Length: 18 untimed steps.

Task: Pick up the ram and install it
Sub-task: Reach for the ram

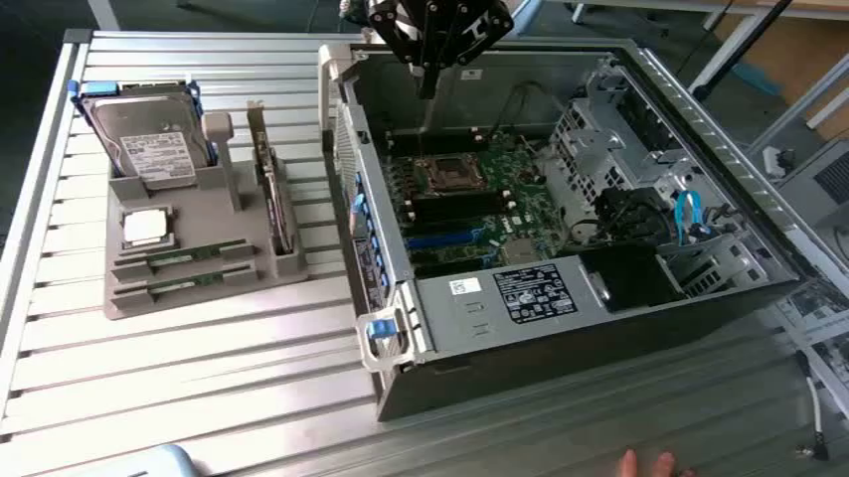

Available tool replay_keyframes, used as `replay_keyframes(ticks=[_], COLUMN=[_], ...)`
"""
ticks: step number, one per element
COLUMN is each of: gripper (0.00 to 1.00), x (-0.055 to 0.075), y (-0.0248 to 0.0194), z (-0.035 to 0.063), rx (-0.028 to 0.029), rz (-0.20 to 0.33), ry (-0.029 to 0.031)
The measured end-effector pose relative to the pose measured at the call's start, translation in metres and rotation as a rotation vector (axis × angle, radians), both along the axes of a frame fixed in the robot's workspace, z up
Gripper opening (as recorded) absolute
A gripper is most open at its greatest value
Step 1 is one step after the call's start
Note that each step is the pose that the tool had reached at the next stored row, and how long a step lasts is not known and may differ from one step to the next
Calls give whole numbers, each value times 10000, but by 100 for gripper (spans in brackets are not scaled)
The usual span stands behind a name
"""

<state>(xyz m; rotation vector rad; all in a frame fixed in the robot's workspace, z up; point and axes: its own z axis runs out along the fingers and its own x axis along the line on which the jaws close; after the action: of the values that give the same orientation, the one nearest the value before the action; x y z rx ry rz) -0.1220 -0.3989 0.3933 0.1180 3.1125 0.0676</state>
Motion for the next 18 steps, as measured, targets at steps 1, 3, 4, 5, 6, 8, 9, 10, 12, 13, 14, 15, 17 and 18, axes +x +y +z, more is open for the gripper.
replay_keyframes(ticks=[1, 3, 4, 5, 6, 8, 9, 10, 12, 13, 14, 15, 17, 18], gripper=[11, 11, 11, 11, 11, 11, 11, 11, 11, 11, 11, 11, 11, 11], x=[0, 0, 0, 0, 0, 0, 0, -1, -13, -20, -29, -48, -75, -88], y=[0, 0, 0, 0, 0, 0, 0, 0, 0, 0, 0, 0, 0, 0], z=[0, 0, 0, 0, 0, 0, 0, 0, 0, -1, 0, 0, 0, 0], rx=[0, 0, 0, 0, 0, 0, 1, 0, 1, 1, 0, 0, 0, -1], rz=[0, 0, 0, 0, 0, 0, 0, 0, -2, 0, 0, 0, 0, 1], ry=[0, 0, 0, 0, 0, 0, 0, 0, -1, -1, -1, -1, 0, 0])
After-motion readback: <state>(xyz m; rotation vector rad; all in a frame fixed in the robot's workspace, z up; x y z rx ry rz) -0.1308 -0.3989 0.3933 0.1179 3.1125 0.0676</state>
